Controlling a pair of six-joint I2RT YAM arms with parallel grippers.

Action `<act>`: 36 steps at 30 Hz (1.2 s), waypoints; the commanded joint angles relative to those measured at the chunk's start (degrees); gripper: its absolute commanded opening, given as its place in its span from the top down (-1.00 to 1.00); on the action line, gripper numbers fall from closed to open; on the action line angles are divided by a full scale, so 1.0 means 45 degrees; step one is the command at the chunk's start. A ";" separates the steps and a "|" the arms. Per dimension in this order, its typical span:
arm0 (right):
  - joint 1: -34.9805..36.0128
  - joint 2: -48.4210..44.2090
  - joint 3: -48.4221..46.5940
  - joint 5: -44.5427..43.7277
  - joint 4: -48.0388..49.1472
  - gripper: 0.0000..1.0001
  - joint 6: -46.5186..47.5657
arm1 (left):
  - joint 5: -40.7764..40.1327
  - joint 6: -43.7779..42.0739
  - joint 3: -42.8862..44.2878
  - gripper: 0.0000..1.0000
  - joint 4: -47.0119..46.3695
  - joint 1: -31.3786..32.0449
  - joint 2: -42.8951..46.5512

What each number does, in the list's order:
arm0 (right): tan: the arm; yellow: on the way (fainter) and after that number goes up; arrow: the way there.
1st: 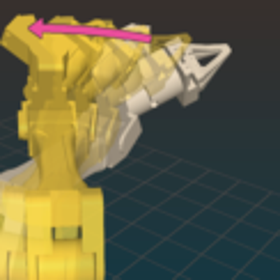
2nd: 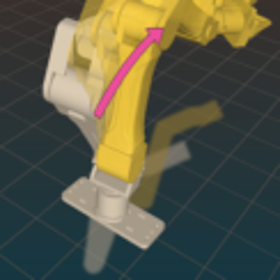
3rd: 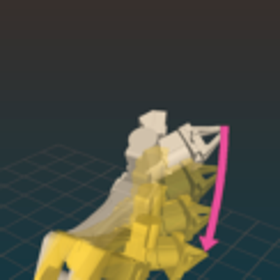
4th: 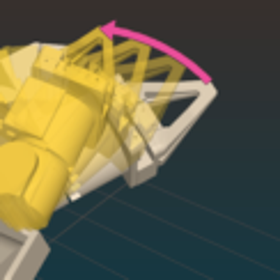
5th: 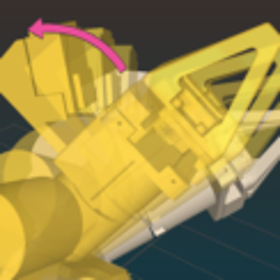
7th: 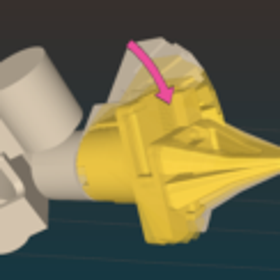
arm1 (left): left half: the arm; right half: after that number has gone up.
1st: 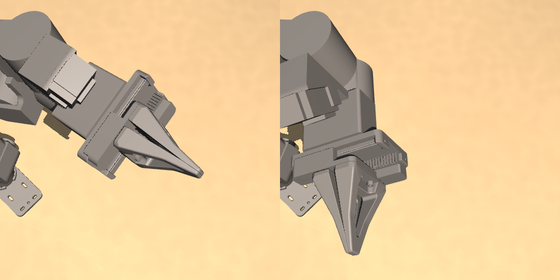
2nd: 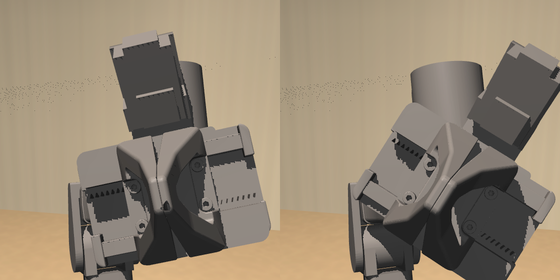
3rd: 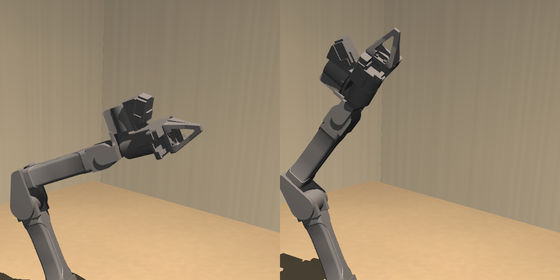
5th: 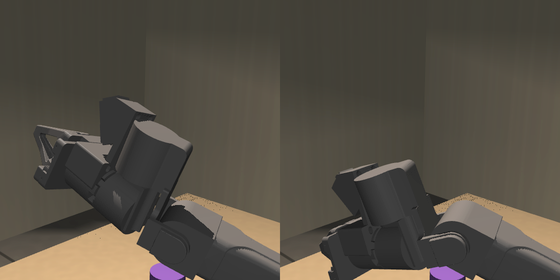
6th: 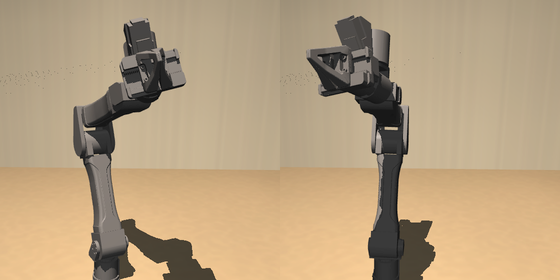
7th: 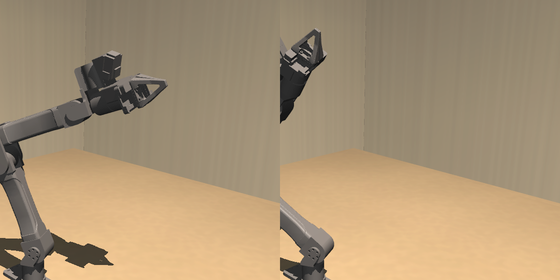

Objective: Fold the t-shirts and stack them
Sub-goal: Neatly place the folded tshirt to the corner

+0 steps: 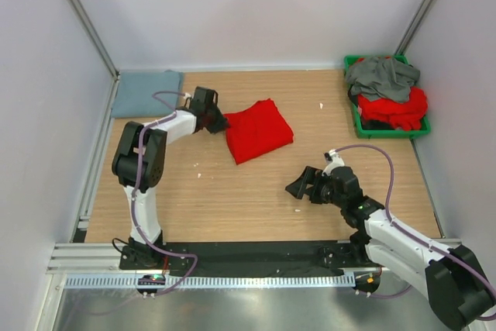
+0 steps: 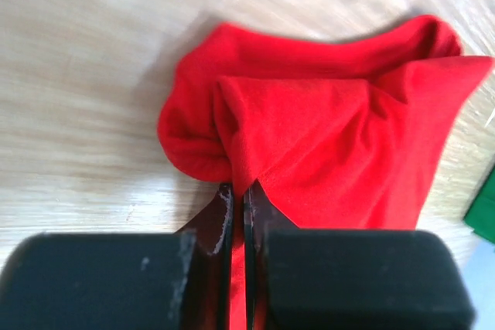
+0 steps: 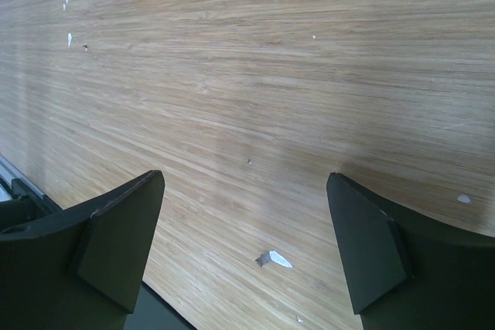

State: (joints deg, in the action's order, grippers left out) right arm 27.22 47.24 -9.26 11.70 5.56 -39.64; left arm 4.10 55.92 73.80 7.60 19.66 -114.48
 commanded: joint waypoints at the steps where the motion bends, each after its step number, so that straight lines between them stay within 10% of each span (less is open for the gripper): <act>1: 0.0083 -0.0128 0.0143 -0.0062 0.0892 -0.85 -0.0078 | -0.0424 -0.2150 0.1955 1.00 0.2038 -0.0500 0.0342; 18: 0.0064 0.1063 0.0162 0.0524 0.1791 -0.84 0.0078 | 0.2780 -0.7192 1.2678 1.00 0.9638 -0.3586 -0.3759; 36: 0.0064 0.1513 0.0163 0.0817 0.2201 -0.84 0.0019 | 0.4869 -0.6256 1.6880 1.00 0.9348 -0.6497 -0.4522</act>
State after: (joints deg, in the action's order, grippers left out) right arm 27.27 53.54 -8.36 15.09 13.96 -39.62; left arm 21.23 25.71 146.34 52.75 -8.69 -134.80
